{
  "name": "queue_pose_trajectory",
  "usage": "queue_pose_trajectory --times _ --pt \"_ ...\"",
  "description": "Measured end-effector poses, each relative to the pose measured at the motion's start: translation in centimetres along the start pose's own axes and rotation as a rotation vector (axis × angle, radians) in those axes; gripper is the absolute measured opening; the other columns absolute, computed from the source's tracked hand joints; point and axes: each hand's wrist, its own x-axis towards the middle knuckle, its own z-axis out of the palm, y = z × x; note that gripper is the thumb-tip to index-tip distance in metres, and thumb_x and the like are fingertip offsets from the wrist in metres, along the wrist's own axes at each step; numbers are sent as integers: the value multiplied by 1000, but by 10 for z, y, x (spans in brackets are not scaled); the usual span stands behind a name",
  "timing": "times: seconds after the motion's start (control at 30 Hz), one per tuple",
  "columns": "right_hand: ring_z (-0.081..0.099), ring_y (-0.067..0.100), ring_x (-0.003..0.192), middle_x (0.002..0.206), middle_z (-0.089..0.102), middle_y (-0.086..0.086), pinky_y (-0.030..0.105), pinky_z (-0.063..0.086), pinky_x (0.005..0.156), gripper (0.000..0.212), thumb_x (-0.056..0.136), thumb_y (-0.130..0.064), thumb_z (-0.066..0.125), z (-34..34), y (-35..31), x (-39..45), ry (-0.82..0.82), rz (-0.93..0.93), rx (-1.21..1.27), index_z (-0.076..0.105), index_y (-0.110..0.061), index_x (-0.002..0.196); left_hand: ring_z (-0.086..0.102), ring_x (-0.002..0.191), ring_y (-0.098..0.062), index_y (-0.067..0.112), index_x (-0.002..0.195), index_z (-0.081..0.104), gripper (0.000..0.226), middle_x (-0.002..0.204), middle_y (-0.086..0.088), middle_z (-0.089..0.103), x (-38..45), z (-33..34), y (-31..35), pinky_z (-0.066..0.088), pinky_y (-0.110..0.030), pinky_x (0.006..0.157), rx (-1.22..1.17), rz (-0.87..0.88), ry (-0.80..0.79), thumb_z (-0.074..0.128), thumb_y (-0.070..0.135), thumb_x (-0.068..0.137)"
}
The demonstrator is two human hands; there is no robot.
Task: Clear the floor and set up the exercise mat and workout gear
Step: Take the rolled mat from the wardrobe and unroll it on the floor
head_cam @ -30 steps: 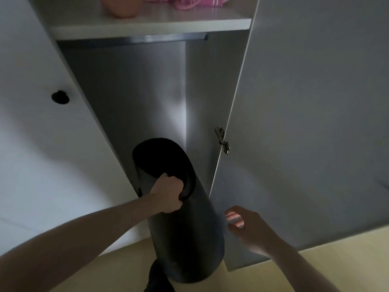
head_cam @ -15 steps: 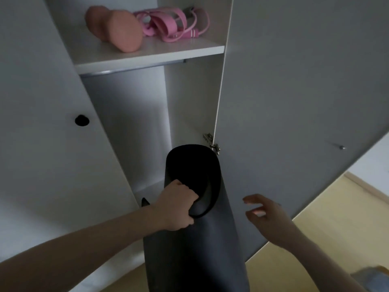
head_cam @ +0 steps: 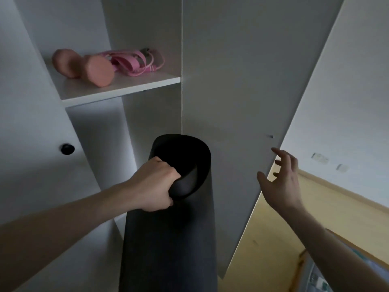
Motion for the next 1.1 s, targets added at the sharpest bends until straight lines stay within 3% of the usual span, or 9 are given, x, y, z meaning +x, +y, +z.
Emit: queue_pose_trajectory --times 0.13,0.23,0.33,0.4,0.53,0.67,0.8,0.93,1.1 --pt "37 29 142 160 23 4 43 39 113 95 87 -16 73 -6 -9 20 -6 110 -40 15 -19 161 59 69 -7 26 69 60 28 65 12 60 -11 -34 -6 24 -9 59 5 20 20 81 44 66" --pt "41 31 139 157 33 10 43 40 107 92 85 -18 71 -2 -15 39 -65 199 -8 16 -18 159 59 68 -4 27 71 63 29 65 13 61 -23 -54 -14 27 -10 57 -11 10 19 82 48 64" --pt "51 37 128 143 47 14 50 47 105 81 79 -19 70 4 -20 57 -36 303 73 30 -15 150 57 76 -1 29 73 62 31 69 15 61 -39 -70 -26 32 -13 88 -8 20 32 78 54 63" --pt "56 36 120 138 47 12 53 49 103 73 81 -18 66 6 -23 62 6 370 127 35 -14 147 57 86 1 31 75 62 32 77 17 62 -51 -77 -32 18 -18 109 7 42 35 75 58 63" --pt "56 37 116 138 46 13 50 50 95 59 88 -18 63 9 -25 59 55 386 94 38 -9 142 52 103 10 38 83 64 33 88 24 62 -71 -96 -45 6 -29 120 31 110 13 70 64 62" --pt "59 33 102 126 55 11 47 52 85 38 94 -25 58 11 -27 43 75 312 74 46 -12 127 56 98 7 36 81 65 32 85 23 63 -92 -116 -54 10 -26 119 3 170 -25 76 61 65" --pt "62 32 88 103 62 6 51 56 74 11 99 -29 53 16 -34 12 20 210 50 46 -21 99 59 87 2 31 74 62 35 78 19 64 -111 -128 -60 26 -23 111 -36 204 -60 82 58 65" --pt "64 16 86 92 64 0 34 51 62 18 101 -23 59 19 -59 -21 -27 82 60 48 -21 86 54 84 7 33 70 58 38 76 20 62 -132 -137 -56 41 -29 99 -60 216 -39 85 59 62" --pt "64 3 83 91 65 -9 24 47 59 19 95 -31 69 25 -93 -50 -158 -28 59 53 -25 86 57 80 0 31 72 61 37 77 18 63 -166 -150 -49 42 -31 94 -44 188 -77 85 57 62"
